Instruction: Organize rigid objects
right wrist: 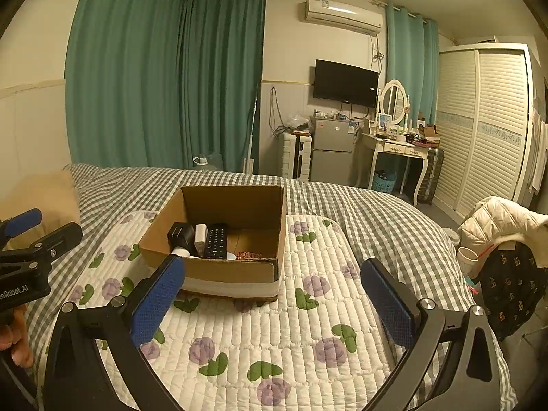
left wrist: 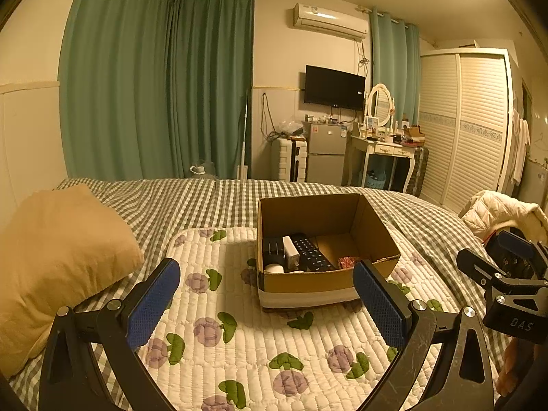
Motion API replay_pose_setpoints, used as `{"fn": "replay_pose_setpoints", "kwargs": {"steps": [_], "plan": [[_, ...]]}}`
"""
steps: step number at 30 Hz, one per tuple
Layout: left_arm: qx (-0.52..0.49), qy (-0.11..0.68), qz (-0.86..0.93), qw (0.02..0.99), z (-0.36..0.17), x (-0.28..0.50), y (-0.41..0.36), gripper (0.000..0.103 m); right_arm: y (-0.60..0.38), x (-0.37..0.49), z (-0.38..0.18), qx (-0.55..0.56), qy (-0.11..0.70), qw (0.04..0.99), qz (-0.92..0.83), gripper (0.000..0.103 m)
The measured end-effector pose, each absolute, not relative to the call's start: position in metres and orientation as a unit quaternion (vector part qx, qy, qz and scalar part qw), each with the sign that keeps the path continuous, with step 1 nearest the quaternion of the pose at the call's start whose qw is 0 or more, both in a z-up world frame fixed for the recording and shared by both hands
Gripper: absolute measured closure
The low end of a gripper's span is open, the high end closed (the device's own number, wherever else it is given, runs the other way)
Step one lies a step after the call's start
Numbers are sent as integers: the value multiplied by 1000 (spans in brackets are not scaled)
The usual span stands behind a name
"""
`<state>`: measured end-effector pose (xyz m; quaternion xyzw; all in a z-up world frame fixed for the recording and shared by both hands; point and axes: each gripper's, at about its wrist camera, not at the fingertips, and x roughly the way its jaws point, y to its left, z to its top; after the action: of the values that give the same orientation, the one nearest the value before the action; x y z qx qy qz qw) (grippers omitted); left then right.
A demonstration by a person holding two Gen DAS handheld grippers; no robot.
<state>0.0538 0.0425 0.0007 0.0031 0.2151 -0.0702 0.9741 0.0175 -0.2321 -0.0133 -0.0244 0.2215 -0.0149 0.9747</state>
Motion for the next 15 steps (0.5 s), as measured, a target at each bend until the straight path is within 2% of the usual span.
{"fn": "replay_pose_setpoints", "kwargs": {"steps": [15], "plan": [[10, 212, -67, 975, 5, 50, 40, 0, -230, 17, -13, -24, 223, 974, -14, 0]]}}
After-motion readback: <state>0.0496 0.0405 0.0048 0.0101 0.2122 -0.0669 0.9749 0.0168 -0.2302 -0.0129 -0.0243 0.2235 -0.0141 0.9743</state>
